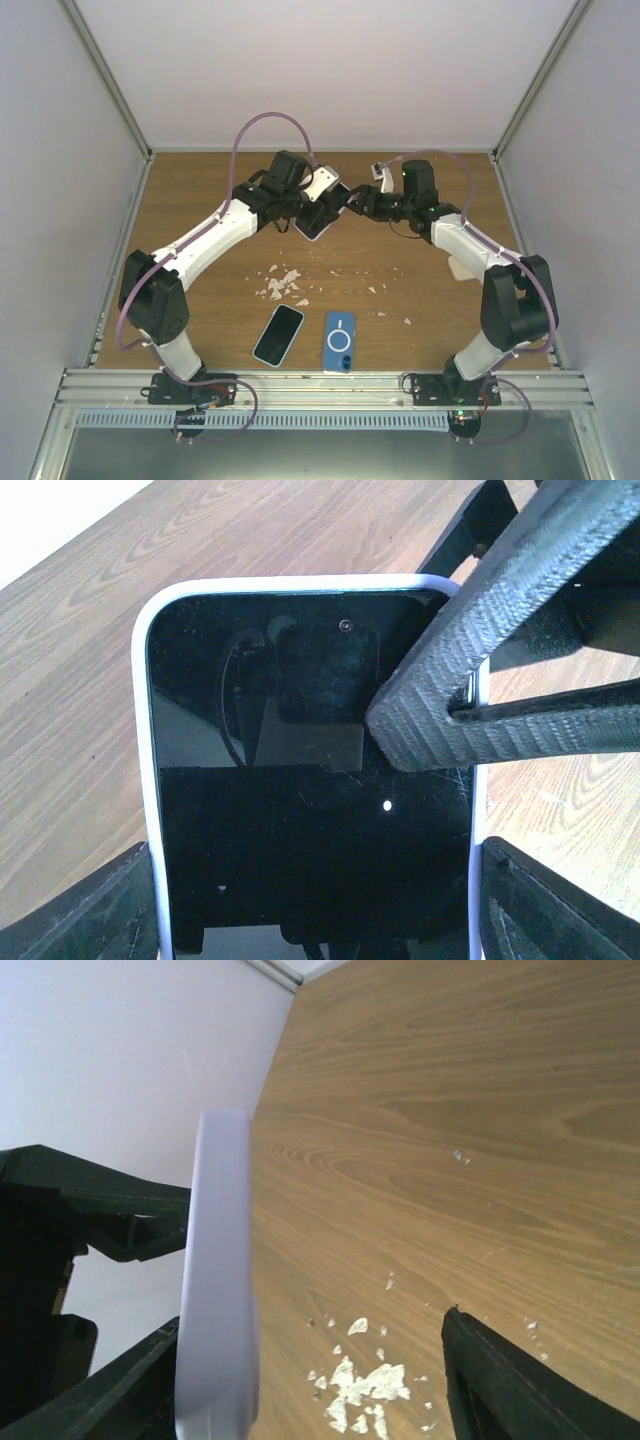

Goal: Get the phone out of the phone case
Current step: Pick up the phone at the center of the board.

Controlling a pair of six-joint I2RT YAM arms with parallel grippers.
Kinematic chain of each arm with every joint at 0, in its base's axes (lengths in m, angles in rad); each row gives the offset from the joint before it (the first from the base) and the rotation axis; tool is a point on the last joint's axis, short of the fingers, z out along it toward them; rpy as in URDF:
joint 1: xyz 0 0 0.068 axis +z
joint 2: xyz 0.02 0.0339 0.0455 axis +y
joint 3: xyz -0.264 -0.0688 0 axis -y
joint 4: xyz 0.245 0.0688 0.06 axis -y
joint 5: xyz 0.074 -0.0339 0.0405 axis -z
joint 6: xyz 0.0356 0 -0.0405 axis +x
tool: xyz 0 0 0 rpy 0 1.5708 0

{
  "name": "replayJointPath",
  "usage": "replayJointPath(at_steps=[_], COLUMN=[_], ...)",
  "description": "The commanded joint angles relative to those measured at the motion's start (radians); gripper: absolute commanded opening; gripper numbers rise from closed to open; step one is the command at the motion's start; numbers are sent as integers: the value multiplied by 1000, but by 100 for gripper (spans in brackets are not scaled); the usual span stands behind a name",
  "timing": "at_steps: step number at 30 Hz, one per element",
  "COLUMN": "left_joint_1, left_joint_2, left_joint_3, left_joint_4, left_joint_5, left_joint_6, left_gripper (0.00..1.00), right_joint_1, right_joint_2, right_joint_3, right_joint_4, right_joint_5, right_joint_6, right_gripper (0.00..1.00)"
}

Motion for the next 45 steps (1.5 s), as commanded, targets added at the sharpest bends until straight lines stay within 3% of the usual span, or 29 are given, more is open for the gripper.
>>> replayJointPath(at_steps=[1,11,13,19,20,33,39,45], left_joint_1=[-19,-37,-36,-26,-21,128,191,192], left_joint_2=[2,16,10,-66,-80,-262,-297,-299], left_joint_3=[47,60,60,10,0,-46,-31,-31], left_joint_4=[80,75,65,43,38,-64,-139,-189], left_joint_5=[8,-11,-13,-1,13,390,629,813], left_joint_6=[-12,-11,-8,31,42,124,165,202], left_gripper=[53,54,59,97,99,99,99,99], right_joint_1=[15,14,9,-39,-46,-143,-189,-192], right_joint_2=[18,-8,-27,-89,-99,-268,-344,-395], right_joint_3=[37,30,27,19,21,39,29,49], right_joint_4=[39,68,62,56,56,-18,-27,-162], right_joint_5=[-31,-72,-66,-77,-82,-159,-390,-550], right_joint_6=[34,60,52,38,29,-214,-354,-556], right_gripper=[60,9,2,1,0,0,0,1])
